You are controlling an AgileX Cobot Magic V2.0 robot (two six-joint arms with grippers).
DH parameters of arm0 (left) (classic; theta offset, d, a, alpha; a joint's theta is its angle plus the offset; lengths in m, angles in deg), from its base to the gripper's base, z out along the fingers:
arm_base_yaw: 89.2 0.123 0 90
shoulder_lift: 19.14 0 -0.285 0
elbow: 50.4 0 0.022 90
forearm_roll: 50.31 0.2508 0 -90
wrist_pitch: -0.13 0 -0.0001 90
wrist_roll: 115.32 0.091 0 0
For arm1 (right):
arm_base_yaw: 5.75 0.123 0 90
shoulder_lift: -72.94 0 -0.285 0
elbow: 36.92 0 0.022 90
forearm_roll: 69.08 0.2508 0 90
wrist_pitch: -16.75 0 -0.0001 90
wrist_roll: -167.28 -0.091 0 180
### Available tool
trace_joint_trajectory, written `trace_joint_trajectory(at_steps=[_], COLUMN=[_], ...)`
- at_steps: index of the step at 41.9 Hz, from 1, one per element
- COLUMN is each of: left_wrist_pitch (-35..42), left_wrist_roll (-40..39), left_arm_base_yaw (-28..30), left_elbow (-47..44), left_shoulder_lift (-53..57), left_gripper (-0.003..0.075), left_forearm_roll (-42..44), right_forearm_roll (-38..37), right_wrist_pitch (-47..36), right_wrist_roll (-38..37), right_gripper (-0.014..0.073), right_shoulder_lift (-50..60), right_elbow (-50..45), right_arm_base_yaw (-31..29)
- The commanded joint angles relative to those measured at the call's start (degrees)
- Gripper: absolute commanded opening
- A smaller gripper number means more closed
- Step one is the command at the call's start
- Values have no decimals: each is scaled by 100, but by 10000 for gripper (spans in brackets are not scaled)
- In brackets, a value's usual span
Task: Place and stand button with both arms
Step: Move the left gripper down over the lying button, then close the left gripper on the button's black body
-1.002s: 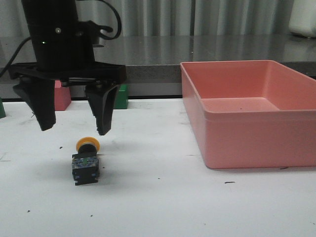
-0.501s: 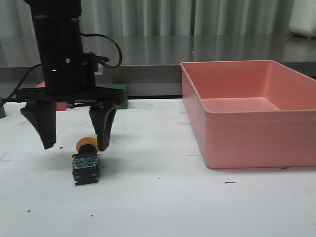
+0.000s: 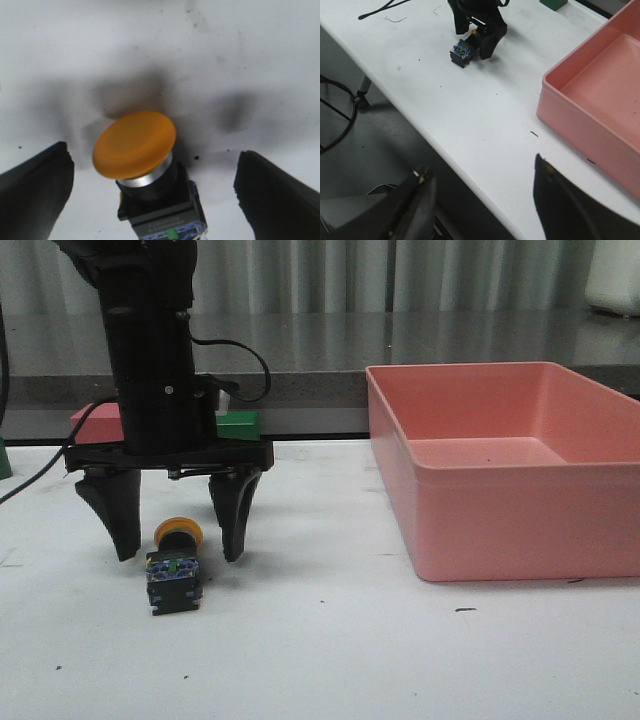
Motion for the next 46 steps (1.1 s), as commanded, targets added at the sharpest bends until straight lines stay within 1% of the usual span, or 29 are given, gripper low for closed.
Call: trace_joint_trajectory(at_steps=[1,11,22,25,30,33,39,46], left_wrist_pitch=[-326,-335,-335,-335,-335,-335,-335,-335], left_wrist_roll=[-11,71,71,71,71,112,258,374], left_arm_base_yaw=[0,-17,-17,-17,-17,-17,-17,-17], left_elbow=[162,152,116,116,116,116,116,116], left_shoulder_lift=[280,280,280,280,280,280,280,431], left_gripper=[592,491,484,439,326,281,274,274], left_forearm_roll=[-303,-185,17,27,27,27,56,402], right_forearm_roll=[-56,-56,-56,-56,-56,-56,-56,-56], right_wrist_pitch=[-322,-322,-322,-322,-322,-322,-322,-322], right_wrist_roll=[49,49,49,49,49,49,49,49], right_gripper=[449,449,449,449,449,449,449,449], right_shoulder_lift=[-27,-27,-27,-27,-27,-27,-27,-27], right_elbow=[129,129,129,129,129,129,129,129], right_arm_base_yaw=[7,7,7,7,7,7,7,7])
